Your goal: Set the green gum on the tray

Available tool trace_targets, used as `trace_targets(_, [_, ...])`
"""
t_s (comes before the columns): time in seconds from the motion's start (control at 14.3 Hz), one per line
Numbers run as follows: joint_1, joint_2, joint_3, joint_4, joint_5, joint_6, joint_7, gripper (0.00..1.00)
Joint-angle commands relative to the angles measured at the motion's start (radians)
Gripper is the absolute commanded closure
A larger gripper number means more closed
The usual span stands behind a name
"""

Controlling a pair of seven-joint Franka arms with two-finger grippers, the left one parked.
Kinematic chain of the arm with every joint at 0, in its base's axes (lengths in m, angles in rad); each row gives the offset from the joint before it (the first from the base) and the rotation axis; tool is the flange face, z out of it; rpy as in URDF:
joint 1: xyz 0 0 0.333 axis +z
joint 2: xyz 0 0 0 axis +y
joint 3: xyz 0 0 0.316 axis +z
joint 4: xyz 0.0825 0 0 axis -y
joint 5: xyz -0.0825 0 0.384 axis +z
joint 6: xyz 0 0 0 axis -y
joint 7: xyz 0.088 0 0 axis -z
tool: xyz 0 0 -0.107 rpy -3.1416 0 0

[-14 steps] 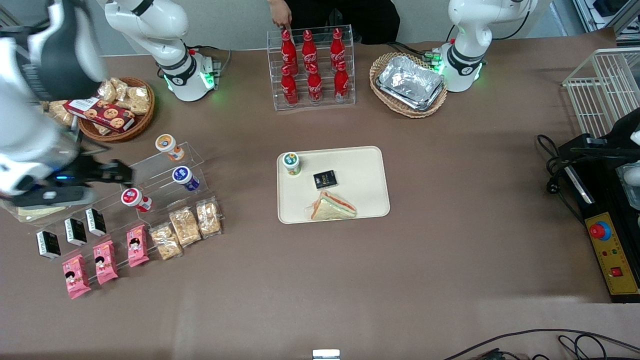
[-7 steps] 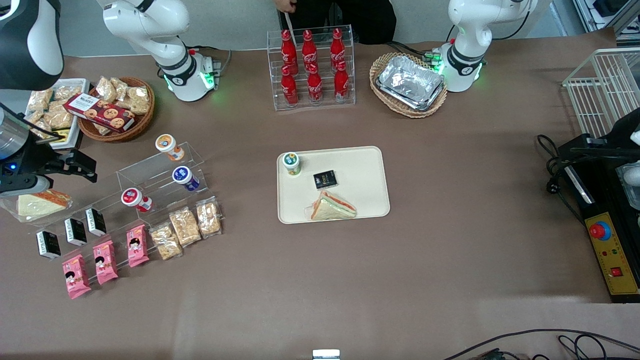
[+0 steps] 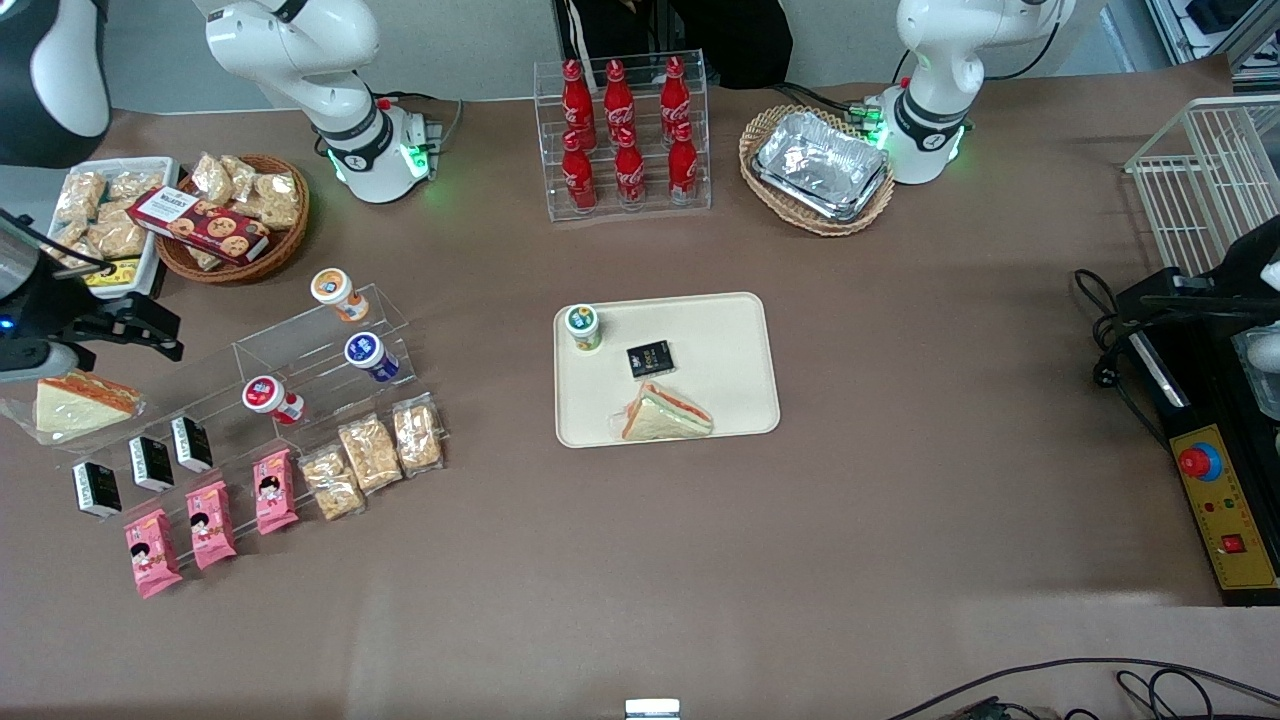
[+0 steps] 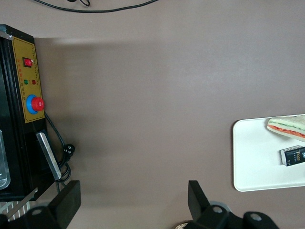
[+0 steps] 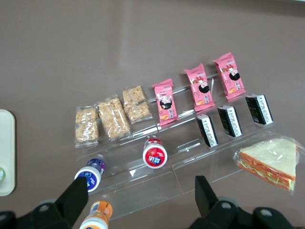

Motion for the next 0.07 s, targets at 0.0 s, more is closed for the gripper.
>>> trace_targets(0.0, [0.010, -0.013, -0.067, -0.001, 0.044, -0.005, 0.003, 0.00])
